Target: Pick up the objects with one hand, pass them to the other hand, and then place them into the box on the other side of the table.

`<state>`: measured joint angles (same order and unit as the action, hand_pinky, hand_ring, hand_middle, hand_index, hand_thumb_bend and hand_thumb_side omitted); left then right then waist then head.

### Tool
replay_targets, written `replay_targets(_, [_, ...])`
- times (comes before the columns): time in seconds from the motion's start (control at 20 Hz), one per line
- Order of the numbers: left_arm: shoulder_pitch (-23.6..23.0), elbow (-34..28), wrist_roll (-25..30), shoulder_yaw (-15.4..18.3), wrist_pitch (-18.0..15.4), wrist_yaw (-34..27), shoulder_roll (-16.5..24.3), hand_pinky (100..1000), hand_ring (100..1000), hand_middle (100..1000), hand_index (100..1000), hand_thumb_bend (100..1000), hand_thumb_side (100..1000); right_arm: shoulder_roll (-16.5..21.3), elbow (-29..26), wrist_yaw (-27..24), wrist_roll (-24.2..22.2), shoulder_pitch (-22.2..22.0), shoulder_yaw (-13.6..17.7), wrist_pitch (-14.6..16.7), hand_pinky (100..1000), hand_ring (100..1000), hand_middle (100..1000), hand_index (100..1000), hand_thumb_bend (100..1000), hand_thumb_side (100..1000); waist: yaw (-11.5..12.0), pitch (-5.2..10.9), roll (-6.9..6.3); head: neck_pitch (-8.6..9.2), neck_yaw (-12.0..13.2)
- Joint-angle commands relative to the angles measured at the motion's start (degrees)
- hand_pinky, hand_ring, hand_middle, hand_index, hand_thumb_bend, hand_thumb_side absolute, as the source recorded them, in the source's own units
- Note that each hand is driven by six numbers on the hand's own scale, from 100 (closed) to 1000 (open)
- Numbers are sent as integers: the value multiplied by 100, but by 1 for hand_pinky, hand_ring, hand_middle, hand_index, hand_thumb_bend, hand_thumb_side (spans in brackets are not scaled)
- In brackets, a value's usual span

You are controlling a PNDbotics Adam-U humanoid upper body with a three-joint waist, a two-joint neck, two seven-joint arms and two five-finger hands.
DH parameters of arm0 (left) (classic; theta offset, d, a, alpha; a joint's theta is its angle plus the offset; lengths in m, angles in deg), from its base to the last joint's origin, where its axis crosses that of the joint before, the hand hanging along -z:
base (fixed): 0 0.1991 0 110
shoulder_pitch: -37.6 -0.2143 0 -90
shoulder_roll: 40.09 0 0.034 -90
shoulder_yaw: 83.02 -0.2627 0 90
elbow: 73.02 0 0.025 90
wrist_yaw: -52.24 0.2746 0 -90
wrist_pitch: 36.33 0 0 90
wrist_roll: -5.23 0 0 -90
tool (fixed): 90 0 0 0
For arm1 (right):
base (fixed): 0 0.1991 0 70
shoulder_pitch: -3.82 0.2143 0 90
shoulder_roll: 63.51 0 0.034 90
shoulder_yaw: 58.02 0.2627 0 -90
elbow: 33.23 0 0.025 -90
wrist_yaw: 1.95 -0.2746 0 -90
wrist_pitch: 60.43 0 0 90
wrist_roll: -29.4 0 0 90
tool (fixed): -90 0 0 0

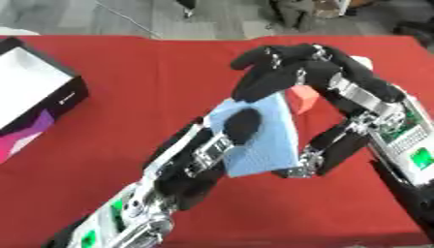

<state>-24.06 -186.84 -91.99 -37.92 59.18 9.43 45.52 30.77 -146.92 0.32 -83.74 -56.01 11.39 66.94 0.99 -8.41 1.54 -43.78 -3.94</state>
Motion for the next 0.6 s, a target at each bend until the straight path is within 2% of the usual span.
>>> replay_targets(0.05, [106,-77,50,-5,5,-57,-81,944,703,651,610,100,506,13,-86,0,-31,31,-27,-1,842,623,404,707,100,170,-10,82,-1,-33,-17])
replay_targets(0.15, [94,-77,22,0,27,-65,-80,931,672,607,582,100,516,13,-82,20,-5,27,-2,-2,842,625,420,715,108,177,-12,82,-3,-34,-16])
replay_targets(0.3, [68,-77,-41,11,47,-79,-74,925,661,591,570,100,525,14,-78,72,57,11,50,1,843,639,490,762,230,214,-15,84,-5,-34,-15])
replay_targets(0.4, [47,-77,-68,15,60,-83,-63,925,660,589,568,100,529,18,-85,139,111,0,101,16,852,703,627,851,362,275,-17,85,-6,-34,-11])
replay_targets(0.45, [36,-77,-76,16,64,-83,-57,925,660,587,567,100,532,22,-88,198,137,-6,128,30,883,772,769,944,439,319,-18,85,-5,-34,-10])
replay_targets(0.5, [23,-77,-82,16,68,-82,-51,925,659,586,566,100,534,30,-88,286,131,-13,154,42,918,820,861,987,483,353,-20,85,-5,-34,-7])
replay_targets(0.6, [5,-77,-90,16,79,-77,-43,926,660,586,565,100,535,29,-75,448,123,-31,188,61,945,854,917,1000,514,385,-22,83,-4,-34,-6])
